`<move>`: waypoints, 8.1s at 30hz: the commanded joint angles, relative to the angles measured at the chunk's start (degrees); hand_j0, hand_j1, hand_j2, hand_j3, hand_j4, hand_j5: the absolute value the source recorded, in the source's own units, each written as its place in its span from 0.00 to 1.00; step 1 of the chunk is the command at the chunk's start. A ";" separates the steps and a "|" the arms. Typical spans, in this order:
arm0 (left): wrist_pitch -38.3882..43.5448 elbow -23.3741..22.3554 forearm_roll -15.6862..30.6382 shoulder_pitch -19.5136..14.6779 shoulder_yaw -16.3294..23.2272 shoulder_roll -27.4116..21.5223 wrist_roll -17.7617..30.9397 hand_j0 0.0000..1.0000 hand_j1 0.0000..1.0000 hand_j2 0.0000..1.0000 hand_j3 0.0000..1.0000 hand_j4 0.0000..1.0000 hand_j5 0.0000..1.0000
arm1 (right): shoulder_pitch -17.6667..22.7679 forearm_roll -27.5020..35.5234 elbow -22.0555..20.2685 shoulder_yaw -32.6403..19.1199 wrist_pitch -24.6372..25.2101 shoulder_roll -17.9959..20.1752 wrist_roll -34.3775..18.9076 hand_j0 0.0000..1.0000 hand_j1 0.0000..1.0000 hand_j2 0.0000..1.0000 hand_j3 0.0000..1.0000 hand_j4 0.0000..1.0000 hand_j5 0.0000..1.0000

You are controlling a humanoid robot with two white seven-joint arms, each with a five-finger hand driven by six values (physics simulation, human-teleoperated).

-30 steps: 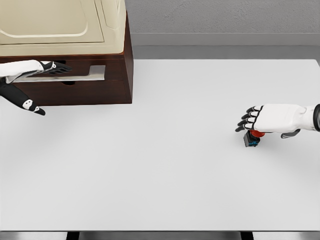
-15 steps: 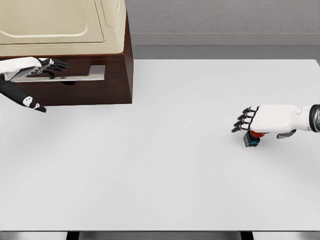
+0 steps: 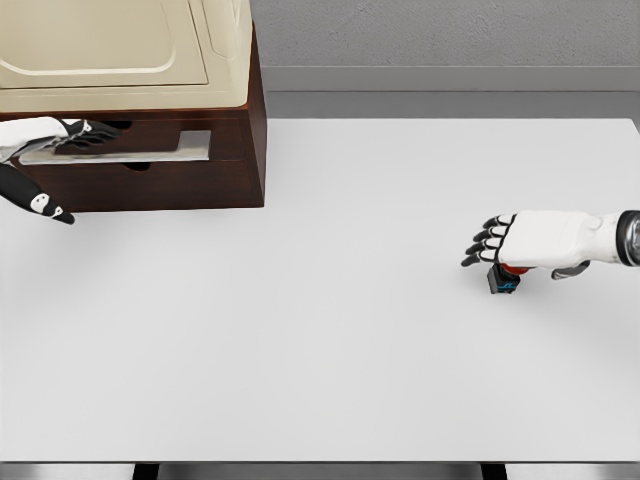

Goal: Open the cabinet drawer with left arm, and place a switch into the drawer with right arm

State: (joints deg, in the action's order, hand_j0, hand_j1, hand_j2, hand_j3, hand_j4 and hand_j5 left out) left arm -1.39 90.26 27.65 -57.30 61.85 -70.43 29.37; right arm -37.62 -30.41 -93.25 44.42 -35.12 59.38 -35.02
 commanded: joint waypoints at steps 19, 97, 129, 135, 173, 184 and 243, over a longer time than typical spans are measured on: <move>-0.81 0.09 -0.93 0.44 1.87 0.73 -0.10 1.00 1.00 1.00 1.00 1.00 1.00 | 0.35 0.18 -0.18 -0.03 0.12 -0.06 0.02 0.99 0.99 0.99 0.99 0.99 0.99; -21.64 4.84 -0.32 0.61 8.46 -12.10 4.21 1.00 1.00 1.00 1.00 1.00 1.00 | 0.35 0.26 -0.18 -0.29 0.12 -0.06 0.02 0.94 0.94 0.94 0.94 0.94 0.94; -25.77 7.48 8.73 -0.35 4.94 -15.18 5.63 1.00 1.00 1.00 1.00 1.00 1.00 | 0.44 0.18 -0.18 -0.21 0.12 0.03 0.02 0.73 0.73 0.73 0.73 0.73 0.73; -31.04 10.73 9.79 -0.26 5.38 -18.34 5.63 1.00 1.00 1.00 1.00 1.00 1.00 | 0.44 0.18 -0.18 -0.21 0.12 0.03 0.02 0.73 0.73 0.73 0.73 0.73 0.73; -33.61 10.82 3.99 2.99 14.35 -14.30 5.63 1.00 1.00 1.00 1.00 1.00 1.00 | -2.37 7.12 2.11 -5.57 0.12 -3.83 0.02 0.39 0.39 0.39 0.39 0.39 0.39; -33.61 10.82 3.99 2.99 14.53 -14.21 5.63 1.00 1.00 1.00 1.00 1.00 1.00 | -6.33 8.61 2.11 -5.57 0.12 -9.28 0.02 0.41 0.41 0.41 0.41 0.41 0.41; -33.61 10.73 2.76 3.16 14.96 -14.39 5.63 1.00 1.00 1.00 1.00 1.00 1.00 | -37.62 10.55 29.17 6.74 0.12 -55.87 0.02 0.49 0.49 0.49 0.49 0.49 0.49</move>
State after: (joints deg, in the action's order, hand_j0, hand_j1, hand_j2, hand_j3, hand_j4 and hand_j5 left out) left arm -35.12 101.03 30.01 -54.15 76.92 -84.77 35.01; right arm -75.50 -19.98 -66.35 51.03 -35.22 4.95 -35.07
